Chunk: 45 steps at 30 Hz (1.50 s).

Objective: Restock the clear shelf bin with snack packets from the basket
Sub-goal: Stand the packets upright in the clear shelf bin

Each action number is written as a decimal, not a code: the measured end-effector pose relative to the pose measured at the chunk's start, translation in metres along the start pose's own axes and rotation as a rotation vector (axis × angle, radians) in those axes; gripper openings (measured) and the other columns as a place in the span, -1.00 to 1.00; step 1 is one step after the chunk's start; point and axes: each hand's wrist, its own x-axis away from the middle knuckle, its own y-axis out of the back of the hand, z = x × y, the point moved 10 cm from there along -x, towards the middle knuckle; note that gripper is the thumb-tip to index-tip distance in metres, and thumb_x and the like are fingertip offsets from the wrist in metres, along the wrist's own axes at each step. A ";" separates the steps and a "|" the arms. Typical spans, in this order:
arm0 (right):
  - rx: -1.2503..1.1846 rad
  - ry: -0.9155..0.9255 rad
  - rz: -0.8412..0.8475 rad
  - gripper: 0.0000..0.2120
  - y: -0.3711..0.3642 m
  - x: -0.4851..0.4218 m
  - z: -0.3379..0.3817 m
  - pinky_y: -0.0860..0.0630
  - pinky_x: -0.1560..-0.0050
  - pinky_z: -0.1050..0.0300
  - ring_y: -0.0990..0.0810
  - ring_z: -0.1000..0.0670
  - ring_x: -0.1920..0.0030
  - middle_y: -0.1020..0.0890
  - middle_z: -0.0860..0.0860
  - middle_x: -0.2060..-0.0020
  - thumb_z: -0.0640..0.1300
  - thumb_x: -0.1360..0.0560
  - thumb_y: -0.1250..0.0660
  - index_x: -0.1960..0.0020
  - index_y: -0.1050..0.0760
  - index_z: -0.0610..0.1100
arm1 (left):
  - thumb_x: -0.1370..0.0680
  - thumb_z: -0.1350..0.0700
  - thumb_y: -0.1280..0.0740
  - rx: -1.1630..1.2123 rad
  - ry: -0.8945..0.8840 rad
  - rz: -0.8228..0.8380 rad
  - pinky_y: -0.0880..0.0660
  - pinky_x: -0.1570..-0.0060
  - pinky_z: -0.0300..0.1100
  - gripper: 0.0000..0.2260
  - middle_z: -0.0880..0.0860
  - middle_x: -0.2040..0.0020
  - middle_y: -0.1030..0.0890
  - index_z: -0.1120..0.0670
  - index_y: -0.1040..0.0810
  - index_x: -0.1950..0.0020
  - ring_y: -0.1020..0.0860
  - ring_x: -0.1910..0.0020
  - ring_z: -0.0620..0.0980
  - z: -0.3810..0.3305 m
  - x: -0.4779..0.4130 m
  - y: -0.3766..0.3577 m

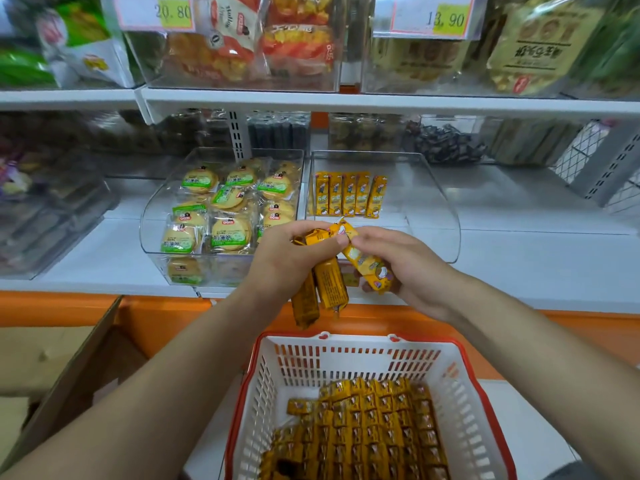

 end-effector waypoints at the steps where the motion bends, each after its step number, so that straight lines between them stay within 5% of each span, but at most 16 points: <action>1: 0.130 0.034 -0.005 -0.79 0.003 -0.001 0.003 -0.51 0.16 0.22 -0.65 0.06 0.05 -0.62 -0.03 0.08 -0.05 -0.60 -0.31 -0.18 -0.60 0.16 | -0.47 0.01 -0.56 0.003 0.009 -0.002 -0.60 0.28 -0.29 -0.93 -0.10 0.27 -0.70 -0.08 -0.73 0.07 -0.65 0.29 -0.17 0.002 -0.001 0.001; 5: 0.344 0.140 0.030 -0.67 0.011 -0.004 0.018 -0.51 0.22 0.26 -0.66 0.10 0.12 -0.58 0.06 0.17 -0.17 -0.55 -0.40 -0.23 -0.50 0.15 | -0.43 -0.04 -0.58 -0.040 0.035 -0.031 -0.62 0.27 -0.25 -0.77 -0.03 0.18 -0.68 -0.08 -0.71 -0.06 -0.66 0.27 -0.16 0.005 -0.004 0.004; 11: 0.461 0.244 -0.370 -0.63 0.093 -0.023 0.055 -0.62 0.18 -0.06 -0.60 -0.01 0.27 -0.62 -0.14 0.02 -0.34 -0.36 -0.52 0.05 -0.48 0.04 | -0.46 -0.05 -0.55 -0.181 -0.025 -0.084 -0.62 0.26 -0.27 -0.88 -0.01 0.07 -0.65 -0.13 -0.68 0.06 -0.65 0.17 -0.12 0.001 -0.018 0.017; 15: 0.669 0.249 -0.513 -0.65 0.135 -0.068 0.063 -0.61 0.02 -0.17 -0.62 -0.14 0.16 -0.63 -0.07 0.07 -0.29 -0.39 -0.52 0.00 -0.46 0.01 | -0.48 -0.02 -0.54 -0.175 -0.044 -0.119 -0.48 0.42 -0.45 -0.89 -0.02 0.12 -0.61 -0.13 -0.65 0.07 -0.60 0.27 -0.28 0.003 -0.031 0.024; 20: 0.909 0.197 -0.610 -0.64 0.156 -0.138 0.042 -0.57 0.02 0.02 -0.64 -0.13 0.06 -0.66 -0.09 0.06 -0.25 -0.42 -0.49 -0.19 -0.55 -0.07 | -0.46 -0.06 -0.55 -0.211 -0.078 -0.133 -0.48 0.40 -0.45 -0.87 -0.05 0.13 -0.62 -0.13 -0.66 0.04 -0.59 0.26 -0.29 0.004 -0.046 0.033; 25: 0.901 0.077 -0.728 -0.65 0.188 -0.184 0.011 -0.51 0.07 0.10 -0.61 -0.17 -0.02 -0.63 -0.11 0.02 -0.36 -0.46 -0.37 -0.20 -0.53 -0.10 | -0.37 -0.15 -0.54 -0.169 -0.096 -0.127 -0.59 0.30 -0.36 -0.78 -0.03 0.13 -0.66 -0.15 -0.67 0.05 -0.67 0.16 -0.13 0.009 -0.053 0.044; 28: 0.934 0.006 -0.765 -0.64 0.203 -0.198 -0.001 -0.52 -0.04 0.09 -0.61 -0.17 -0.10 -0.65 -0.14 -0.08 -0.36 -0.45 -0.33 -0.20 -0.53 -0.09 | -0.30 -0.21 -0.51 -0.122 -0.084 -0.110 -0.69 0.19 -0.18 -0.73 -0.02 0.12 -0.68 -0.16 -0.68 0.07 -0.71 0.14 -0.01 0.013 -0.055 0.047; 34: 0.891 0.059 -0.780 -0.66 0.207 -0.211 -0.006 -0.52 -0.11 0.11 -0.61 -0.18 -0.11 -0.66 -0.17 -0.10 -0.31 -0.45 -0.36 -0.21 -0.54 -0.11 | -0.39 -0.11 -0.55 -0.119 -0.079 -0.118 -0.69 0.18 -0.18 -0.85 -0.10 0.13 -0.68 -0.16 -0.68 0.09 -0.71 0.15 -0.02 0.021 -0.057 0.051; 40: 0.863 -0.010 -0.756 -0.52 0.210 -0.208 -0.010 -0.45 0.06 0.20 -0.60 -0.12 -0.04 -0.64 -0.13 -0.11 -0.22 -0.40 -0.45 -0.30 -0.44 -0.12 | -0.40 -0.07 -0.56 -0.076 -0.030 -0.144 -0.70 0.08 0.04 -0.85 0.02 0.12 -0.70 -0.11 -0.70 0.08 -0.73 0.13 0.06 0.026 -0.057 0.053; 45: 0.940 0.029 -0.704 -0.52 0.183 -0.182 0.013 -0.52 0.08 0.09 -0.53 -0.11 0.04 -0.58 -0.12 0.01 -0.18 -0.40 -0.47 -0.28 -0.46 -0.21 | -0.42 -0.05 -0.55 -0.076 -0.016 -0.135 -0.71 0.14 -0.07 -0.85 0.03 0.13 -0.70 -0.10 -0.69 0.05 -0.72 0.14 0.03 0.022 -0.052 0.049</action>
